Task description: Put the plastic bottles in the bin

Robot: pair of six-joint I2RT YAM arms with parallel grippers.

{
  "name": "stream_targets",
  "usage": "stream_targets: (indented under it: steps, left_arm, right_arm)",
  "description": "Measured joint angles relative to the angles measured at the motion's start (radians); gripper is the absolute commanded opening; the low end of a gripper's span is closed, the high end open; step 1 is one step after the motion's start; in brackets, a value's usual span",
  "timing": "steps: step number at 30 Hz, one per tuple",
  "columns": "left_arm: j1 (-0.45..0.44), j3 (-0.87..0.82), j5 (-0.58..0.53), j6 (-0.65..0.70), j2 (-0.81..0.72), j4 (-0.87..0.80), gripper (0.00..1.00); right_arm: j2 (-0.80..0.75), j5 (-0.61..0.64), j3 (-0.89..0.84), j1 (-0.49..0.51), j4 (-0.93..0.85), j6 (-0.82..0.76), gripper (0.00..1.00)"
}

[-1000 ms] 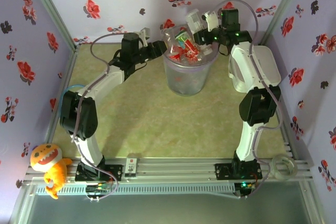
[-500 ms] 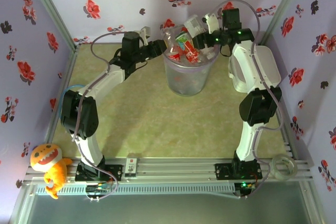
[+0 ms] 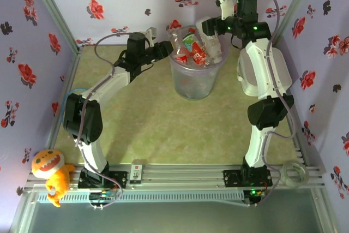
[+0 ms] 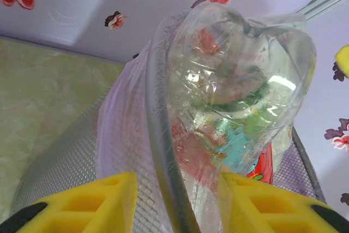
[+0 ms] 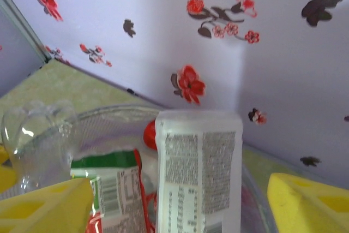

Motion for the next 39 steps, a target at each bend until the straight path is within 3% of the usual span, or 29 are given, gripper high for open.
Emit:
stream_targets:
  steps: [9,14,26,34,39]
  left_arm:
    - [0.000,0.019,0.000,-0.003,0.014,0.002,0.44]
    - [-0.006,0.024,-0.001,-0.003,0.017,-0.005,0.44]
    - [-0.006,0.026,0.000,-0.004,0.018,-0.011,0.44]
    - [-0.006,0.026,-0.001,-0.008,0.018,-0.009,0.47]
    - [-0.006,0.026,-0.006,-0.014,0.018,-0.016,0.59]
  right_arm:
    - [0.204,-0.004,0.143,0.000,0.063,0.073,0.61]
    - [0.225,-0.072,0.158,0.007,0.072,0.090,0.61]
    - [-0.008,-0.120,-0.339,0.012,0.365,0.148,0.61]
    - [0.009,-0.093,-0.224,0.019,0.251,0.173,0.72]
    - [0.015,-0.062,-0.127,0.036,0.198,0.211,0.75]
